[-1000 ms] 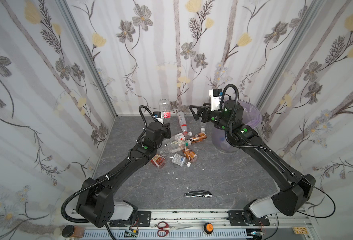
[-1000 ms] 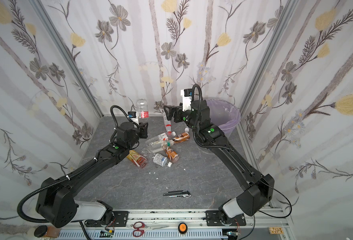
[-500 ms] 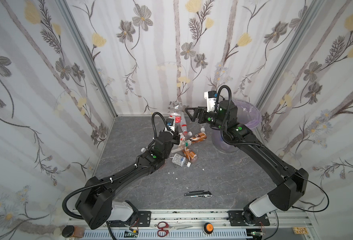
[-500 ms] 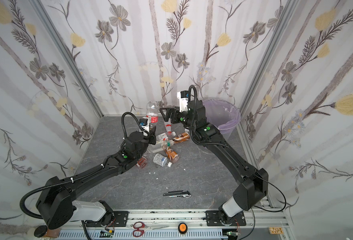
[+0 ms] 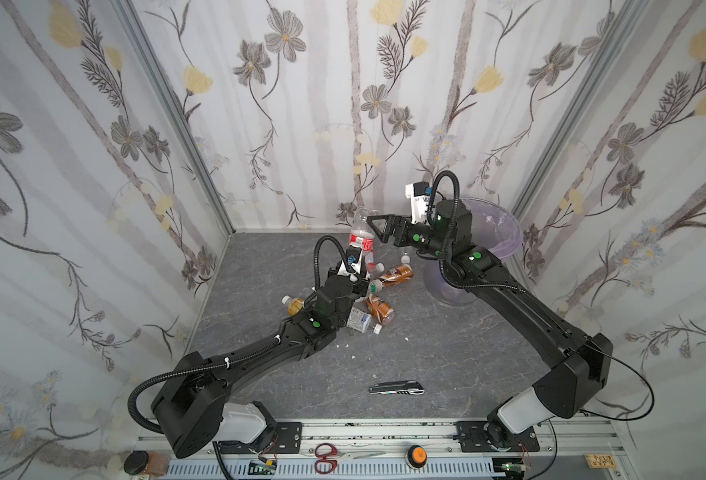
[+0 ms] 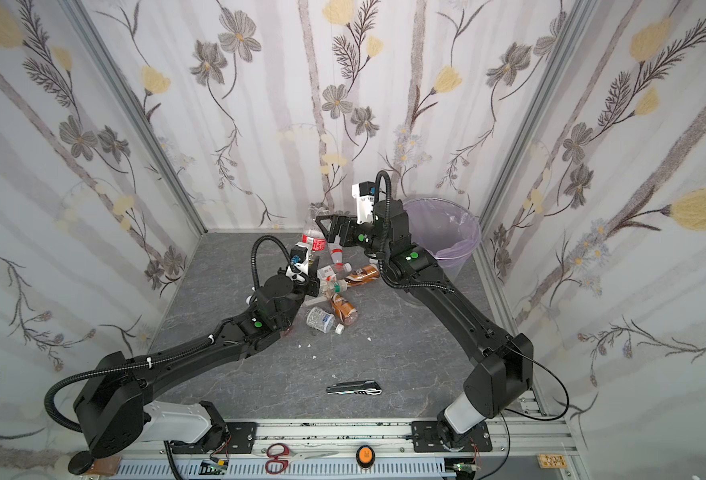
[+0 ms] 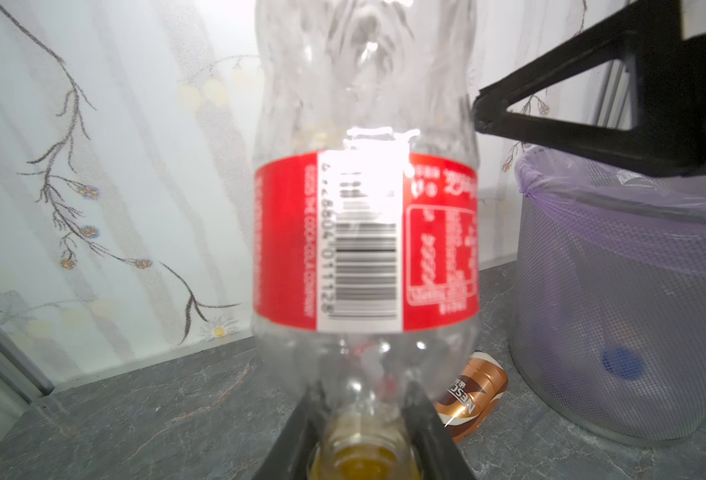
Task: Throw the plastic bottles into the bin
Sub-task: 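Lift the red-labelled bottle upright toward the right gripper while right gripper approaches its base, then drop the red-labelled bottle into the bin with the right gripper while left gripper opens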
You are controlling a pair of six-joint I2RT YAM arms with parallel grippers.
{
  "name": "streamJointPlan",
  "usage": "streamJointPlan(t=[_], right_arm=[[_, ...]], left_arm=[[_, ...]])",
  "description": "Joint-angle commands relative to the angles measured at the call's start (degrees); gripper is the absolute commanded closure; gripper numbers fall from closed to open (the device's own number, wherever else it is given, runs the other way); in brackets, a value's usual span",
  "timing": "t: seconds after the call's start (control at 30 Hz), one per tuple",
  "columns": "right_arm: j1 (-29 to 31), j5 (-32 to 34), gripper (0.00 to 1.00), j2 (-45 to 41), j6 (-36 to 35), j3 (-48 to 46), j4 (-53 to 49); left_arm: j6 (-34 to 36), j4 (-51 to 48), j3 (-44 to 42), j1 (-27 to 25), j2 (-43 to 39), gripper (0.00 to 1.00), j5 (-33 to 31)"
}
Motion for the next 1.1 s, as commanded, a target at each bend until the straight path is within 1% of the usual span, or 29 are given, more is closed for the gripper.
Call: streamJointPlan(t=[0.0, 0.2, 0.5, 0.6, 0.67, 0.77, 0.87, 0.97, 1.07], right_arm=[[0.12, -1.16, 0.06, 0.31, 1.38, 0.11, 2.24], [0.10, -1.20, 0.11, 0.42, 1.52, 0.28, 2.50], [0.58, -2.90, 0.14, 1.45, 3.12, 0.02, 3.65], [0.52, -2.92, 0.19, 1.15, 3.20, 0.02, 3.99], [0.56, -3.22, 0.27, 1.19, 3.27, 0.02, 4.00], [0.64, -3.36, 0.33, 1.28, 3.31, -0.07, 3.75], [0.75, -3.31, 0.42, 1.09, 3.24, -0.74, 4.09], [0.78, -3.01, 0.45, 1.00, 3.38, -1.47, 4.35], [0.78, -2.54, 0.51, 1.03, 3.08, -1.90, 4.26]], left_arm=[[2.04, 4.07, -0.12, -0.77, -0.20, 0.67, -1.15], [1.88, 4.63, -0.15, -1.83, 0.86, 0.67, -1.51], [2.50, 5.07, 0.93, -2.44, 2.34, 0.68, -1.53], [2.44, 5.05, 0.95, -2.61, 2.57, 0.68, -1.49], [2.47, 5.17, 0.93, -2.59, 2.59, 0.68, -1.60], [2.33, 5.18, 1.02, -2.73, 2.82, 0.68, -1.79], [2.32, 5.21, 0.96, -2.77, 2.92, 0.68, -1.71], [2.41, 5.27, 1.04, -2.84, 3.05, 0.68, -1.94], [2.58, 5.24, 1.11, -2.89, 2.88, 0.63, -2.04]])
